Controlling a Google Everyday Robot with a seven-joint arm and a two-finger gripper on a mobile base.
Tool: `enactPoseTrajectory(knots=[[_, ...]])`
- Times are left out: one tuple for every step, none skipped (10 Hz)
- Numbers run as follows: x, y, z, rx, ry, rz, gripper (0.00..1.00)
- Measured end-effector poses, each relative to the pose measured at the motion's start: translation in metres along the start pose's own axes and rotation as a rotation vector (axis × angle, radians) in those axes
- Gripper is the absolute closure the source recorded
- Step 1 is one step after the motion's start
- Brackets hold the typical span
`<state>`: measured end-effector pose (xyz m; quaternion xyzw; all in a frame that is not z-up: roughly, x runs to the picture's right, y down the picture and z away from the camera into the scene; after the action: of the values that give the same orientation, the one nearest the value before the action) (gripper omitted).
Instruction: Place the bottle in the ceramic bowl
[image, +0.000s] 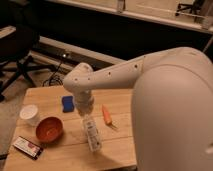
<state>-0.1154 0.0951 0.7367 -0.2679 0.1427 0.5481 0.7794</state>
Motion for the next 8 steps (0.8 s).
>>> enactPoseTrajectory(knots=[[-0.025,0.011,-0.026,-0.057,-0.106,0.013,1.00],[-0.043,0.020,-0.049,-0.109,-0.194,0.019,1.00],[-0.055,0.026,-0.068,-0.143,-0.264,0.021,1.00],[-0.066,0.033,-0.089,-0.182,-0.342,0.018,1.00],[-0.072,0.039,-0.106,-0.219,-0.404,0.008,1.00],[-0.074,0.045,-0.114,-0.248,-0.439,-0.009,1.00],[-0.075,0.052,-0.118,-0.271,-0.457,-0.021,1.00],[-0.075,0.064,-0.120,-0.296,-0.468,-0.041,1.00]])
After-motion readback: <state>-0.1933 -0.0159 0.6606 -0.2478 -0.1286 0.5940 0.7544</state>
